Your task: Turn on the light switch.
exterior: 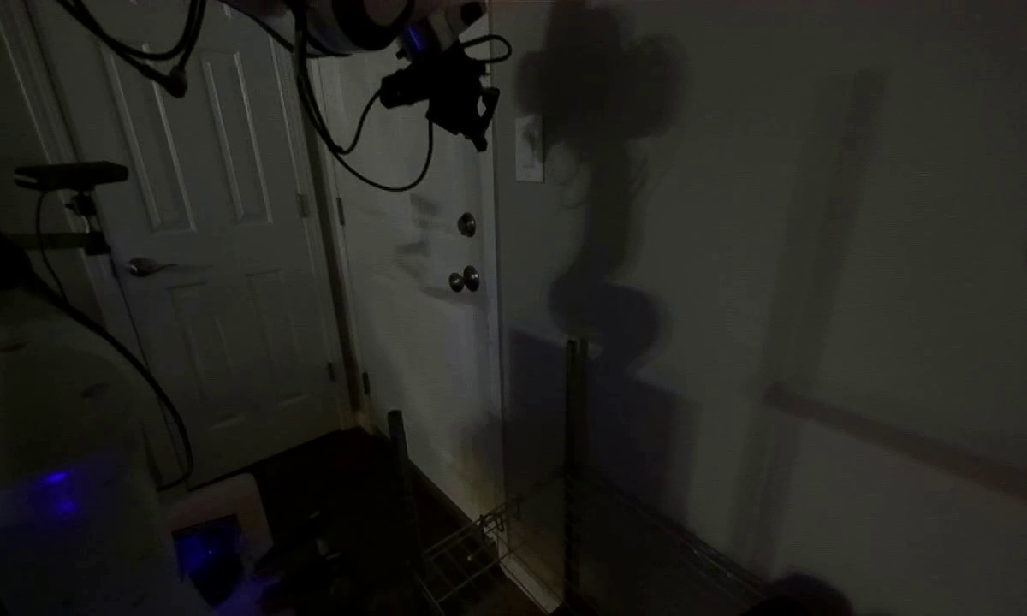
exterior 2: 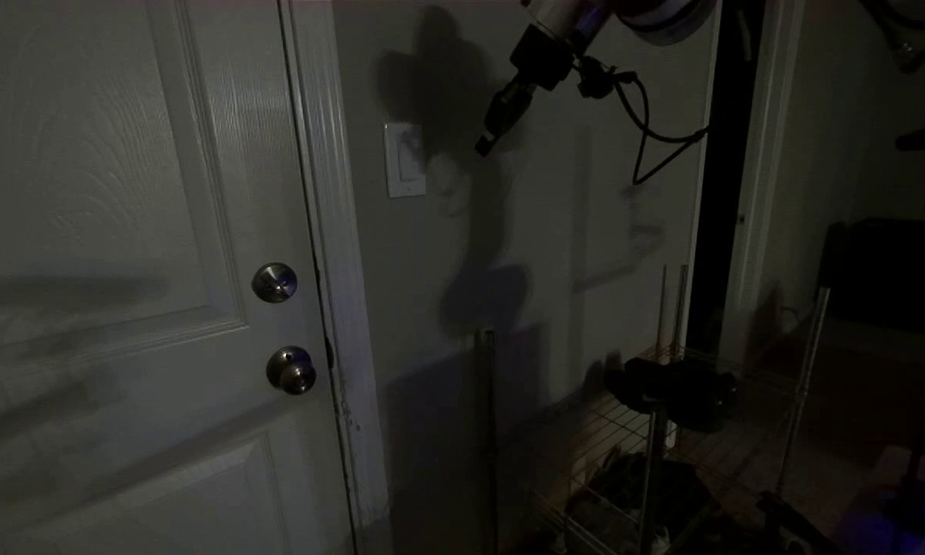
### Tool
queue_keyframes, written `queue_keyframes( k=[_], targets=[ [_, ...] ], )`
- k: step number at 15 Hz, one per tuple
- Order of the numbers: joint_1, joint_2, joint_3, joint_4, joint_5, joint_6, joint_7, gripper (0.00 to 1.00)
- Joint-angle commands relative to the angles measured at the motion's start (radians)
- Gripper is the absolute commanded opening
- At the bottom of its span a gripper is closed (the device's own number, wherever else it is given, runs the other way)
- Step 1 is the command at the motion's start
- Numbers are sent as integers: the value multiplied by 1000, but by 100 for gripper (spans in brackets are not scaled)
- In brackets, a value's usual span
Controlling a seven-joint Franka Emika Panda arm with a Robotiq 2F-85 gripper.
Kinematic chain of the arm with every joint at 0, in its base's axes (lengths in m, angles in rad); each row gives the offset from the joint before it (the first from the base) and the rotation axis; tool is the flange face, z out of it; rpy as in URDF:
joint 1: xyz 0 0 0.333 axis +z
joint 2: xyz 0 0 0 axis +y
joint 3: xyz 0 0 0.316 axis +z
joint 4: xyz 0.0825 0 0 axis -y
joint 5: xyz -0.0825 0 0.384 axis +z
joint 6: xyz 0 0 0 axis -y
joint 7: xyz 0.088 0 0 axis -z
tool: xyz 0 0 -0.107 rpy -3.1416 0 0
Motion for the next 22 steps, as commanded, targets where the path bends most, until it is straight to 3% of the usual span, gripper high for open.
queue_keyframes(
  k=[1,13,22],
  targets=[
    [-35,120,24,125,-37,20,-18,1],
    [-73,315,105,362,-153,3,22,1],
    [-86,418,108,473,-219,-11,62,1]
  ],
)
